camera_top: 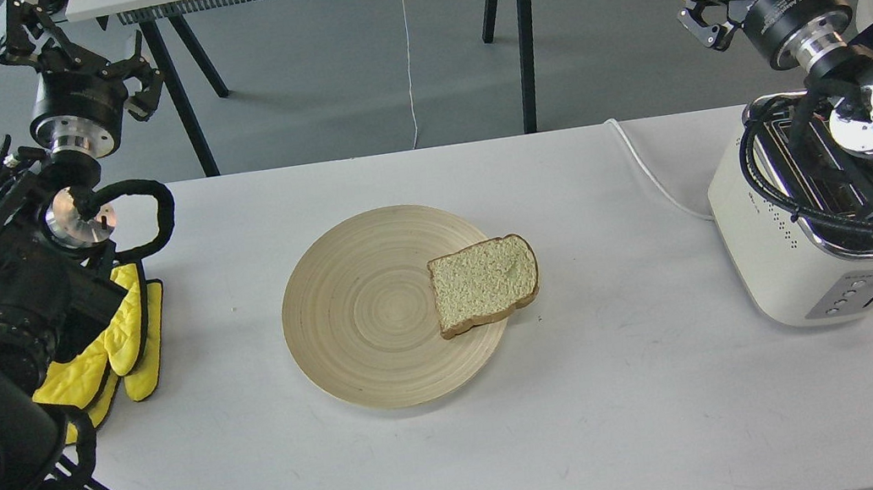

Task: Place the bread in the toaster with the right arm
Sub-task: 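Move the right gripper from beside the toaster toward the bread slice on the plate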

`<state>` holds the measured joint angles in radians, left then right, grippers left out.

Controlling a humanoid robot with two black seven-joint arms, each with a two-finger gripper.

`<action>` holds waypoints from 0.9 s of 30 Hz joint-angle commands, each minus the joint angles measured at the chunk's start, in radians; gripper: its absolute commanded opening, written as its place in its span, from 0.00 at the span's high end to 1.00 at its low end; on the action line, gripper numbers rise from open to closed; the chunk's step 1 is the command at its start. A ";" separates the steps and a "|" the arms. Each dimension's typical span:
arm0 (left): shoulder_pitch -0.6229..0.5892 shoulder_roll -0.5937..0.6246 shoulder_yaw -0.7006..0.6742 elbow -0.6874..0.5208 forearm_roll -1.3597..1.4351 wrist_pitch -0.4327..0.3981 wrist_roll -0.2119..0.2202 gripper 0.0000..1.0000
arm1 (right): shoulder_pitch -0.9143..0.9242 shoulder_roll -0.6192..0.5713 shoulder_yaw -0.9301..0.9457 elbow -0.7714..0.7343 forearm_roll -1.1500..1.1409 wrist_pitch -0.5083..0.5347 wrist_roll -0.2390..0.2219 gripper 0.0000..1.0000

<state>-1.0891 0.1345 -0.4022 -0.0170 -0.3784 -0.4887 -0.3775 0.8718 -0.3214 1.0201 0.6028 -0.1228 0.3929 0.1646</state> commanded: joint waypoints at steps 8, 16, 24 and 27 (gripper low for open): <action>0.000 0.005 -0.003 0.002 -0.004 0.000 0.002 0.00 | 0.026 -0.014 -0.118 0.029 -0.009 -0.038 0.001 0.00; 0.000 -0.001 -0.006 0.000 -0.005 0.000 -0.011 0.00 | 0.137 -0.159 -0.377 0.212 -0.196 -0.092 -0.004 0.01; 0.000 0.002 -0.001 -0.004 -0.002 0.000 -0.023 0.00 | 0.246 -0.202 -0.655 0.345 -0.486 -0.153 -0.043 0.01; 0.000 0.005 0.000 -0.006 -0.001 0.000 -0.032 0.00 | 0.269 -0.199 -0.765 0.376 -0.598 -0.189 -0.047 0.01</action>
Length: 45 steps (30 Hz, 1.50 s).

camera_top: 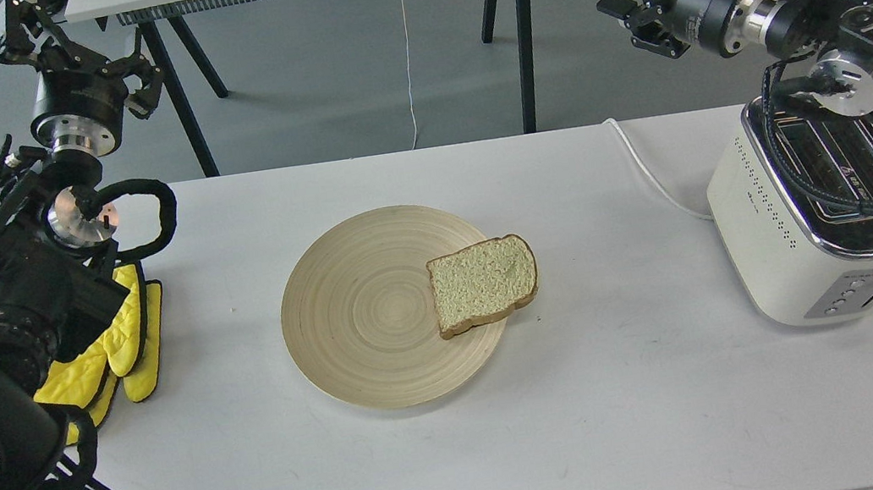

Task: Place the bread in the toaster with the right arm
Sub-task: 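Move the right gripper from beside the toaster toward the bread slice on the plate, then close the right gripper on the edge of the bread slice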

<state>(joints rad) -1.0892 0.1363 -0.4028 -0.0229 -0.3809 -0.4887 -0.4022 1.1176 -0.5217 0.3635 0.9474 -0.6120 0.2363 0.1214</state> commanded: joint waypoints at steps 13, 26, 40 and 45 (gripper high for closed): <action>0.000 0.000 -0.001 0.001 0.000 0.000 -0.010 0.00 | -0.059 0.084 -0.417 0.057 -0.244 -0.107 -0.009 0.08; 0.000 -0.001 -0.001 0.003 0.000 0.000 -0.010 0.00 | -0.209 0.229 -0.351 -0.048 -0.252 -0.144 -0.034 0.25; 0.000 -0.001 -0.002 0.004 0.000 0.000 -0.010 0.00 | -0.242 0.279 -0.333 -0.082 -0.247 -0.137 -0.034 0.66; 0.000 -0.001 -0.002 0.006 -0.001 0.000 -0.010 0.00 | -0.242 0.279 -0.341 -0.082 -0.250 -0.132 -0.040 0.91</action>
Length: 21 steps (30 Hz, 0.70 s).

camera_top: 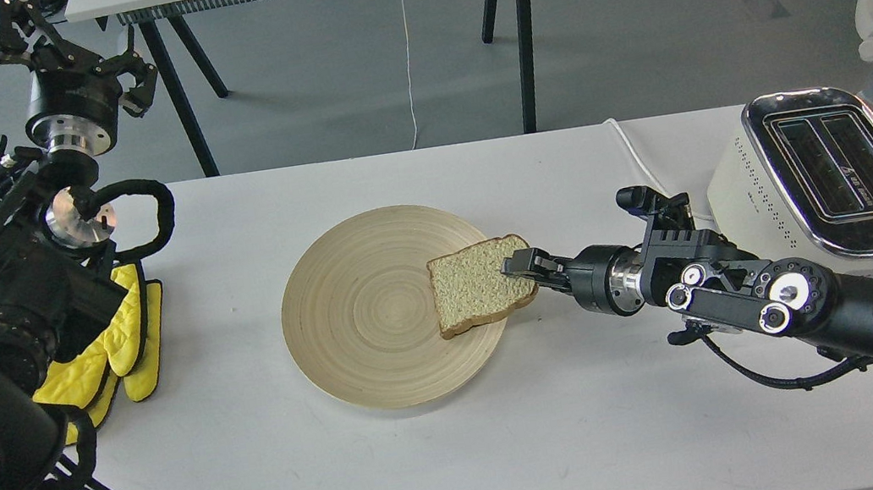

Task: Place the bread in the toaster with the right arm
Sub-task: 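Close the right gripper on the edge of the bread slice, then lift the bread slice and carry it above the toaster slot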

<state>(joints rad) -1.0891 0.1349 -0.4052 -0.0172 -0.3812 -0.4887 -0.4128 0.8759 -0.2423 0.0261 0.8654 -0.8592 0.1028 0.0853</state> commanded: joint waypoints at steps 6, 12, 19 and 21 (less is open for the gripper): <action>0.000 0.000 0.000 0.002 -0.001 0.000 -0.001 0.00 | 0.020 -0.012 0.008 0.023 0.005 0.003 -0.003 0.98; 0.000 0.000 0.000 0.002 -0.002 0.000 -0.001 0.00 | 0.098 -0.123 0.015 0.086 0.006 0.006 -0.003 0.97; 0.000 0.000 0.000 0.002 -0.002 0.000 0.000 0.00 | 0.213 -0.351 0.003 0.257 0.005 0.009 -0.006 0.97; 0.000 0.000 0.000 0.002 -0.001 0.000 0.000 0.00 | 0.259 -0.443 -0.002 0.299 -0.008 0.017 -0.006 0.97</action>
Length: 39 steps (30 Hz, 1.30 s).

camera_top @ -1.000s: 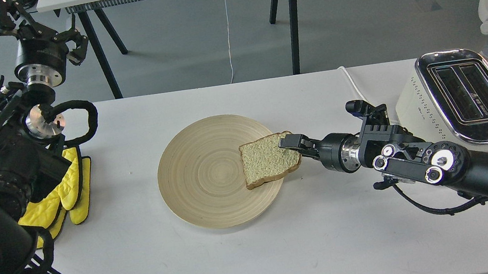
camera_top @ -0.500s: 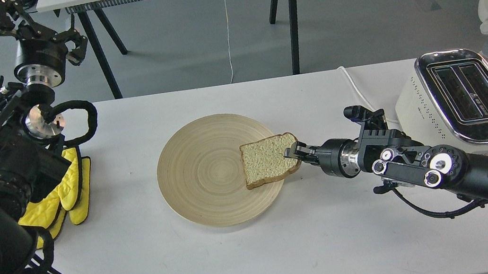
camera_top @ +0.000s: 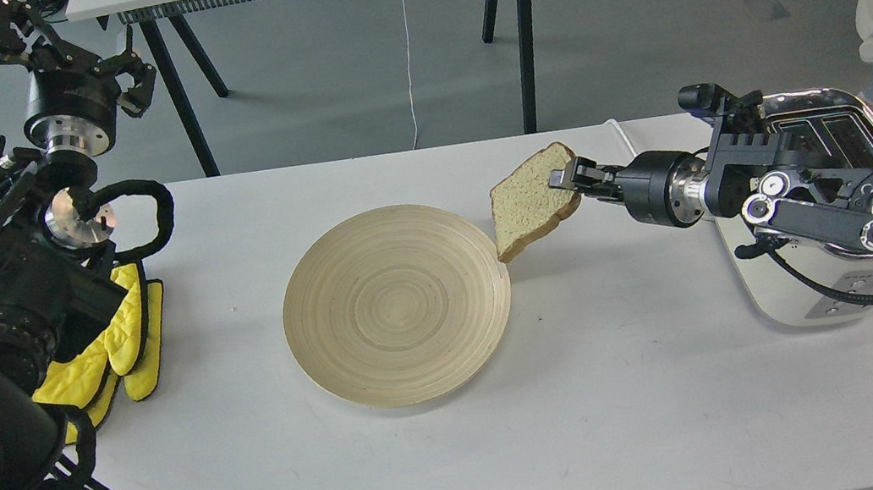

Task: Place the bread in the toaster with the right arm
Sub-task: 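Lift the bread slice and carry it above the toaster slot, then lower the bread slice into the toaster slot and release it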

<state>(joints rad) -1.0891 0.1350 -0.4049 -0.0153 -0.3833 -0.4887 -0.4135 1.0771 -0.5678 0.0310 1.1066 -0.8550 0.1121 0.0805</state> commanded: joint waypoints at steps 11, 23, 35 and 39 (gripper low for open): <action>0.000 0.000 0.000 0.000 0.000 0.000 -0.001 0.00 | 0.245 -0.484 -0.005 0.173 -0.261 0.188 0.008 0.97; 0.000 -0.001 0.000 0.000 0.001 0.000 -0.001 0.00 | 0.222 -0.665 -0.011 0.288 -0.595 0.305 0.008 0.97; 0.000 -0.001 0.001 0.000 0.001 0.000 -0.001 0.00 | 0.135 -0.655 -0.026 0.257 -0.596 0.301 -0.004 0.96; 0.000 -0.001 0.001 0.000 0.001 0.000 -0.001 0.00 | 0.103 -0.655 -0.025 0.259 -0.585 0.299 -0.019 0.90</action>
<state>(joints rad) -1.0891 0.1334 -0.4034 -0.0154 -0.3821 -0.4887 -0.4141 1.1997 -1.2228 0.0051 1.3648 -1.4491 0.4131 0.0717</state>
